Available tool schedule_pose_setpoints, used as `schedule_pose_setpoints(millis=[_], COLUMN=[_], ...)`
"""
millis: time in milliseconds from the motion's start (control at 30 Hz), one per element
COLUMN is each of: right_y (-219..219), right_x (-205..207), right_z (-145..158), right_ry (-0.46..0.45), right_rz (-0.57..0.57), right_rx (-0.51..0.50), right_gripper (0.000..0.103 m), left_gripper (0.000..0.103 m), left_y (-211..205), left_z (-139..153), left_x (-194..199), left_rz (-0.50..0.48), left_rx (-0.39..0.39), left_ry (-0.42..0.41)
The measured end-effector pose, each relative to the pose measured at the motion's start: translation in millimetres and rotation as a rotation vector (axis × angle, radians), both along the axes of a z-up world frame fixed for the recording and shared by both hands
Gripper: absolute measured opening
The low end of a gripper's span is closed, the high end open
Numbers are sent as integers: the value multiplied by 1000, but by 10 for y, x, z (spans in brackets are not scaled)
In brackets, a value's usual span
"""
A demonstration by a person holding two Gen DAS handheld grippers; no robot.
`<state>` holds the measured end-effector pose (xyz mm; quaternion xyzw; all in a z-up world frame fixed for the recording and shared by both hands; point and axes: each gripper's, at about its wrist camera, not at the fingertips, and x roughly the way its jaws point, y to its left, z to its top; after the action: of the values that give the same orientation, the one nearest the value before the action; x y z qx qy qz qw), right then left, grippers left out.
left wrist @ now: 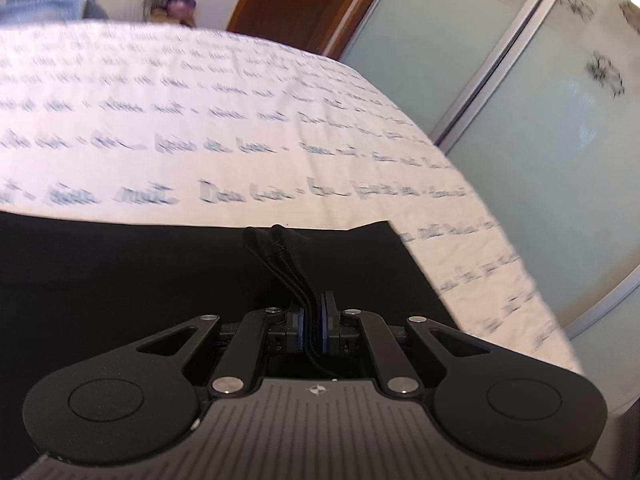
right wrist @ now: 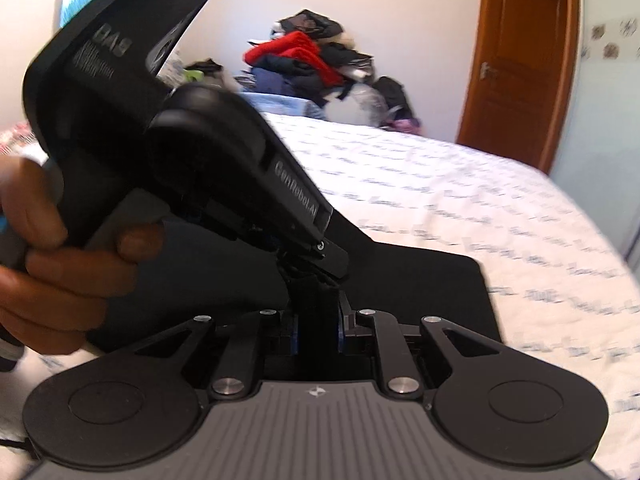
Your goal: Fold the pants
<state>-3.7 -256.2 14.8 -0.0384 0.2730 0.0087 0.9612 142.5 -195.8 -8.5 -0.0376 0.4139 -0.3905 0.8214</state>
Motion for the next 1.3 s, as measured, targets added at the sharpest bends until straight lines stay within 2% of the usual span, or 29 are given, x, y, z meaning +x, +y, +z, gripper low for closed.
schedule_pose_setpoints(millis=[100,300,467,800,1300], right_y=[71,289,293,484,592], right_x=[23,58,91,144,429], right_z=[25,27,36,38,29], right_ry=[-1,9,22,45,82], right_rz=[40,114,159,250,311], right_rx=[52,66,83,93,86], right_gripper=[16,16,17,17,17], left_gripper=[11,11,11,11,12], left_y=[155,471,701,1072,1287], left_z=[15,50,-9,-41,-80], left_x=[7,-22,47,180,140], left_rz=[11,40,75,151,177], left_rx=[35,56,59,84,114], left_ry=[-38,-109,-85,-99,-122])
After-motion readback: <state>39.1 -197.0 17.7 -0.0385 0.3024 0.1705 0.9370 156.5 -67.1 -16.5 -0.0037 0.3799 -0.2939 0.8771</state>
